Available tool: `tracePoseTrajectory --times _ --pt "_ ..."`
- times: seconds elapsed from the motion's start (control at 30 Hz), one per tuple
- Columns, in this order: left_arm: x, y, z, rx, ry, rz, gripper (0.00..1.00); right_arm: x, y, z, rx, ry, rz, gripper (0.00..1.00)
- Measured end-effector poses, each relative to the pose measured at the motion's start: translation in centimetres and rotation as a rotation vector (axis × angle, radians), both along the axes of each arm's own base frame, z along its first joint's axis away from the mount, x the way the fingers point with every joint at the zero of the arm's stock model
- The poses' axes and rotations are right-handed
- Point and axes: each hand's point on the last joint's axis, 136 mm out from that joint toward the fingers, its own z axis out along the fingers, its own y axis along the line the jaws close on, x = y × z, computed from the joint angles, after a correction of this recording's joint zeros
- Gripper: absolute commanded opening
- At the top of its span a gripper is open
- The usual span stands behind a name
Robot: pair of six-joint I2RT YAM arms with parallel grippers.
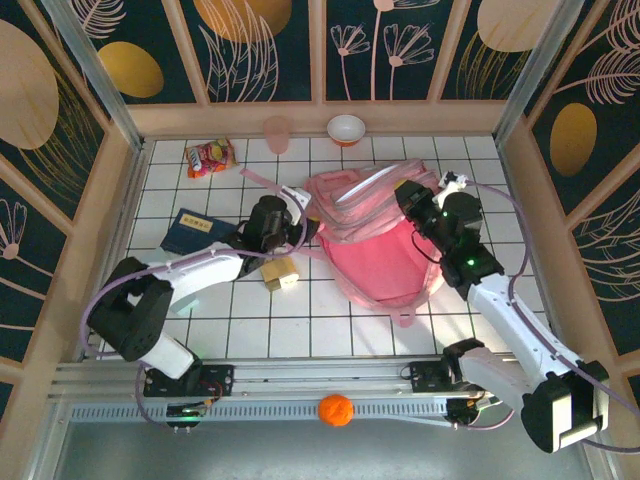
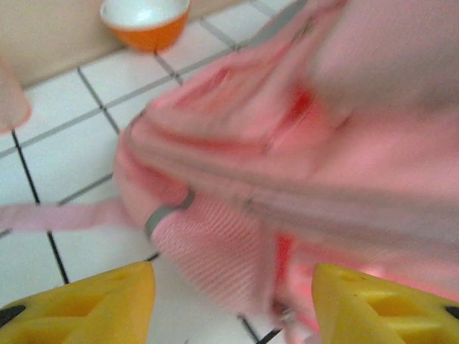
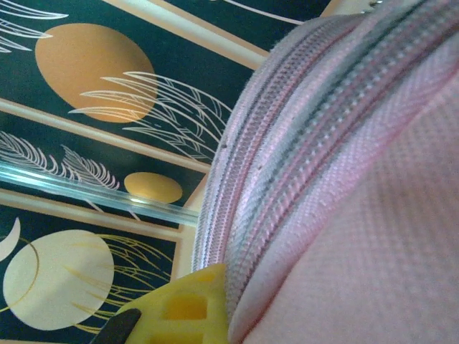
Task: Pack books, pencil case, and school supplies into a backpack
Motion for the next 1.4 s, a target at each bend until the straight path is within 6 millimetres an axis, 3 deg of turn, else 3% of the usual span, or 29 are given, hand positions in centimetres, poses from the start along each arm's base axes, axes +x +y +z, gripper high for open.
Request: tracePoseTrajectory --times 0.1,0.2,0.27,0.37,0.53,0.7,0.8,0.93,1.23,1.33,1.4 --pt "0.0 -0.4 3.1 -0.112 0.009 0.027 0.63 -0.5 0.6 -1.1 -0.007 0.001 -0.012 0.0" --pt "0.1 -0.4 3.7 -0.194 0.066 0.074 0.62 -1.2 1.1 -2.5 -0.021 0.013 -0.022 0.0" --pt "-0.2 -0.2 3.0 -0.225 0.13 0.109 0.63 -1.7 1.3 -3.5 -0.022 0.03 -0.029 0.03" --pt "-0.5 0.0 2.1 -0.269 0.212 0.159 0.64 -2.5 1.3 -5.4 -0.028 0.072 -0.035 0.25" --pt "-1.4 0.1 0.7 -0.347 0.322 0.209 0.65 -4.0 1.1 -9.2 -0.079 0.217 -0.02 0.53" --pt "-2.6 0.4 -1.4 -0.377 0.421 0.234 0.64 -6.6 0.7 -14.0 -0.181 0.423 0.026 0.63" --pt "-3.3 0.4 -2.4 -0.384 0.462 0.238 0.62 -8.2 0.6 -16.0 -0.245 0.535 0.06 0.67" --pt "-3.5 0.2 -3.8 -0.381 0.5 0.238 0.61 -9.9 0.5 -16.0 -0.332 0.631 0.12 0.69" --pt "-2.0 -1.1 -7.9 -0.346 0.555 0.264 0.57 -12.3 0.3 -13.2 -0.511 0.76 0.236 0.71" --pt "-0.9 -1.9 -8.8 -0.344 0.562 0.265 0.45 -12.7 0.1 -13.3 -0.532 0.773 0.252 0.68" --pt "-0.3 -2.4 -9.3 -0.338 0.56 0.265 0.3 -12.9 0.1 -13.8 -0.535 0.782 0.262 0.67"
